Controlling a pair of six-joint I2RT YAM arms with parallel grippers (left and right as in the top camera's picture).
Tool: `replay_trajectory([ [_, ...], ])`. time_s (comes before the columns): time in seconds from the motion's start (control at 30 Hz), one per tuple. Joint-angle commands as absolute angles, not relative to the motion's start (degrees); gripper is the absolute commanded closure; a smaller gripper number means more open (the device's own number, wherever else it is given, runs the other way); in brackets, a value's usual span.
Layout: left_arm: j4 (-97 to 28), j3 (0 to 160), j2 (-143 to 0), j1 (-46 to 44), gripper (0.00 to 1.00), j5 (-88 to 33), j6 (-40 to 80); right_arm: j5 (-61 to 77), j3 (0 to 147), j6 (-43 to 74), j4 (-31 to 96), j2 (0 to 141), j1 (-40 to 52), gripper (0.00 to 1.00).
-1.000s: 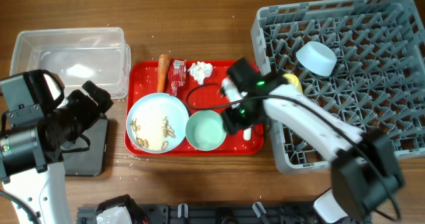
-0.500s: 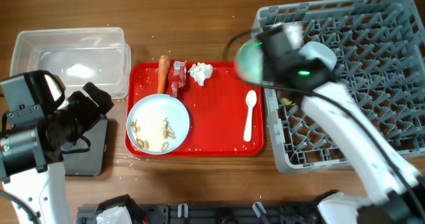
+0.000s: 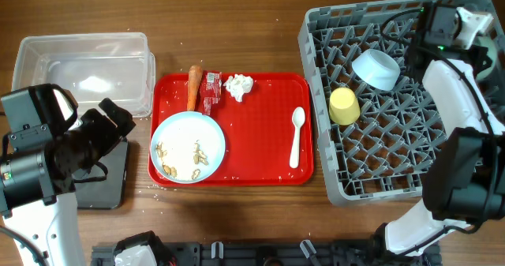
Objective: Sort waste into correct bins and load items into the dishwasher rack
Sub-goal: 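Grasp the pale green bowl with the right gripper, set in rack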
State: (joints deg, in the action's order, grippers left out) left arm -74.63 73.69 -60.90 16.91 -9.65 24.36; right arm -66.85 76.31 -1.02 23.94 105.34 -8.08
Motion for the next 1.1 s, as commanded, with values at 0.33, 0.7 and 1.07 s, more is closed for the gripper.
replay_trajectory([
  [0.33,-75.09,74.26,-60.82,17.15,0.00,-9.56,24.91,-58.96,76.40,1.06,30.48,103.68,2.07,0.96],
  [0.7,-75.50,74.24,-60.82,17.17,0.00,-9.56,24.91,-73.25,76.38,-24.01,6.20,103.94,-5.45,0.96],
  [1.07,-75.70,74.26,-60.82,17.17,0.00,-9.56,24.91,-75.05,76.38,-22.44,14.24,114.10,3.27,0.96],
])
